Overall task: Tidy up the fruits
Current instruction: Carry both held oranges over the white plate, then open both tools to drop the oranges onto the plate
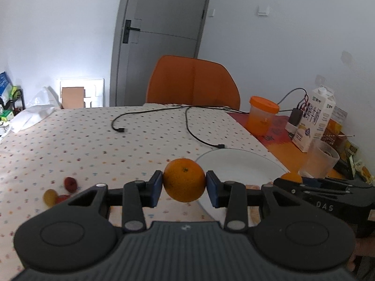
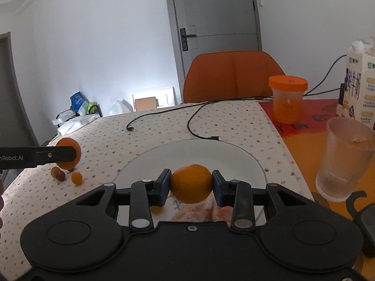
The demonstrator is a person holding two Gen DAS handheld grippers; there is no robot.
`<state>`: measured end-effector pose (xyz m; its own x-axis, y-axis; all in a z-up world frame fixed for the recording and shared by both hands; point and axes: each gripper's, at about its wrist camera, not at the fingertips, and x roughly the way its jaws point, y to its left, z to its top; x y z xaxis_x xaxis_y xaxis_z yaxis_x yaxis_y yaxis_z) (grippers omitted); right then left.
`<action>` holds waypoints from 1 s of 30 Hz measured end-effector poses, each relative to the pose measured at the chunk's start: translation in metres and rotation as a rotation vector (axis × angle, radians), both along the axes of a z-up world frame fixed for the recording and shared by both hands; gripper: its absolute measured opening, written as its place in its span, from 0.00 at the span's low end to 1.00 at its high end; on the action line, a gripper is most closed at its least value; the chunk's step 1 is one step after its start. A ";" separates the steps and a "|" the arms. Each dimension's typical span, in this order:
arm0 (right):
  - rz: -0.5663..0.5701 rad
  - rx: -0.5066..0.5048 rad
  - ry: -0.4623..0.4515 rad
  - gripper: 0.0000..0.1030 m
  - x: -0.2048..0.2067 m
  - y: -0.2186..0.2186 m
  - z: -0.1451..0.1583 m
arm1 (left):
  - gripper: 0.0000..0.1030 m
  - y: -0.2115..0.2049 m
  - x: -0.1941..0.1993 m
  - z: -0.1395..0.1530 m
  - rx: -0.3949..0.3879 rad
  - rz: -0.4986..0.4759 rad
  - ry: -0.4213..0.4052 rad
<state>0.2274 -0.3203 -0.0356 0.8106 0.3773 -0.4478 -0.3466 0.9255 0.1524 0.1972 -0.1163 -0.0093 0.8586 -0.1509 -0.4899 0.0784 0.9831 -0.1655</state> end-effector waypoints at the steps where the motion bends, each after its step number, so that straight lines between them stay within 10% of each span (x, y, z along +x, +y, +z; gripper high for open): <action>1: -0.003 0.001 0.003 0.35 0.001 -0.002 -0.001 | 0.38 -0.005 0.004 -0.001 0.003 -0.009 0.003; 30: -0.029 0.045 0.014 0.35 0.035 -0.007 -0.017 | 0.42 -0.014 0.028 -0.013 0.014 0.007 0.025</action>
